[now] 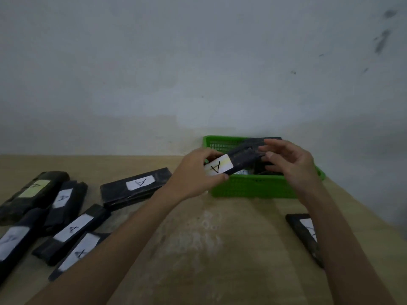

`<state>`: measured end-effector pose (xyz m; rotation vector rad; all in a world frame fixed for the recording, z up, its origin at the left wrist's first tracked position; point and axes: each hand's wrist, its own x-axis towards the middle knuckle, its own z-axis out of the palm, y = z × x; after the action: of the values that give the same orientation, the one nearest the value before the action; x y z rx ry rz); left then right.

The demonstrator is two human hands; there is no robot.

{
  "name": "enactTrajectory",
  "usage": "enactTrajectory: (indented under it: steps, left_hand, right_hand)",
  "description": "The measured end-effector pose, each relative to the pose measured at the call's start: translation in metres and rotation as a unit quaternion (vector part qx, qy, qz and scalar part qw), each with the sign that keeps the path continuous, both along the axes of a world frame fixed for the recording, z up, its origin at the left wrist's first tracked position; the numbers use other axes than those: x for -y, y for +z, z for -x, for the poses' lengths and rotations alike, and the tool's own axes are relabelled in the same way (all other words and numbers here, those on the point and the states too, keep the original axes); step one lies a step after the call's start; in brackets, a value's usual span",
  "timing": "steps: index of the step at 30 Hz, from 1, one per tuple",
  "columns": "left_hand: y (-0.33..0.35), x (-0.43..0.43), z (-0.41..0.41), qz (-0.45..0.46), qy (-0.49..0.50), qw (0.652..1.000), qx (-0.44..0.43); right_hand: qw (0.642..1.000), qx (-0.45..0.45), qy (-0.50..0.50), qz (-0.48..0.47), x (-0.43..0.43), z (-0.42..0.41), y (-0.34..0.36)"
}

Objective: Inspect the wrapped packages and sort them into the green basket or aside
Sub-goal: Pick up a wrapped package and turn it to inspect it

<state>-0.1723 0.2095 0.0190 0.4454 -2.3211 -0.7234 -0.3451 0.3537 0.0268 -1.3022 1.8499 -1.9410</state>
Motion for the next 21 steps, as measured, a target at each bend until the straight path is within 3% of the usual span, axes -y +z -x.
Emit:
enactTrajectory:
  steps: [5,9,14,21]
  left_hand:
    - [0.016,0.013,0.095,0.084,0.000,0.994,0.066]
    - [0.012,0.007,0.162,0.102,-0.037,0.980,0.164]
    - [0.003,-0.007,0.218,0.114,-0.089,0.951,0.275]
    - [-0.017,-0.018,0.261,0.180,-0.088,0.921,0.335]
  right_hand:
    - [0.989,-0.005,-0.144,-0.023,-0.015,0.075,0.004]
    - [0.945,-0.068,-0.302,-0.105,-0.026,0.127,-0.018]
    - [0.935,-0.066,-0.318,-0.144,-0.024,0.154,-0.038]
    - [0.948,-0.029,-0.278,-0.155,-0.020,0.169,-0.048]
